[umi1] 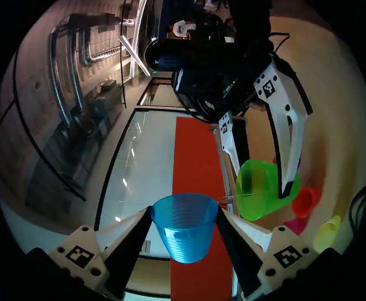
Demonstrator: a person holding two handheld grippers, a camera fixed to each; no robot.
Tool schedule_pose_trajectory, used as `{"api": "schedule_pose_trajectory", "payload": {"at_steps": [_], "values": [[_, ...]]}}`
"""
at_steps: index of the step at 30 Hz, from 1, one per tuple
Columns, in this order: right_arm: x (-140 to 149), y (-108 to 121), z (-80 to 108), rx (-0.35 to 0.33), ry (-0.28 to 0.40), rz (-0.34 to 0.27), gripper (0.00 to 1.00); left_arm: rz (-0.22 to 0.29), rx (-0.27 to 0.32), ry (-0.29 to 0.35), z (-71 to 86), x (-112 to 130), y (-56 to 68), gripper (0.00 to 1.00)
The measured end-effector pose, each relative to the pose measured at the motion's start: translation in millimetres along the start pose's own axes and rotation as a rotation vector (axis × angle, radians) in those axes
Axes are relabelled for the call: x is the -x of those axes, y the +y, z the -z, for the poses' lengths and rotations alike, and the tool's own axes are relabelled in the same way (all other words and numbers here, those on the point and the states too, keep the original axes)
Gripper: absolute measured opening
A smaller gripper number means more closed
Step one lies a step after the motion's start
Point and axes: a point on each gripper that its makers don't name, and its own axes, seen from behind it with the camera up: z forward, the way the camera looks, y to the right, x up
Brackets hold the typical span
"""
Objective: Pour water
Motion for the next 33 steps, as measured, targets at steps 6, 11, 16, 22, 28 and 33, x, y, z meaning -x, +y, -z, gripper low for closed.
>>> {"api": "schedule_pose_trajectory", "payload": {"at_steps": [6, 11, 16, 22, 28, 33], "values": [[-0.9, -0.2, 0.0, -0.001, 0.001, 0.0, 0.9, -0.011, 0.0, 0.0, 1.4, -1.3, -3.7, 0.89], [-0.8, -0.6, -0.5, -0.001, 0.0, 0.001, 0.9, -0.023, 0.001, 0.003, 2.9, -3.4, -5.0, 0.89], [-1.6, -0.2, -0.5, 0.0, 0.001, 0.001, 0.9, -0.039, 0.0, 0.003, 3.7, -4.7, -4.6, 0.89], [-2.3, -0.8, -0.4, -0.001, 0.002, 0.003, 0.9, -0.048, 0.003, 0.002, 4.2, -6.3, -1.6, 0.89], [-1.9, -0.8, -0.3, 0.0, 0.001, 0.005, 0.9, -0.056, 0.0, 0.004, 4.7, -8.5, -1.1, 0.89], [-1.5, -0.7, -0.2, 0.001, 0.002, 0.004, 0.9, -0.059, -0.006, 0.008, 5.5, -10.1, -2.6, 0.89]]}}
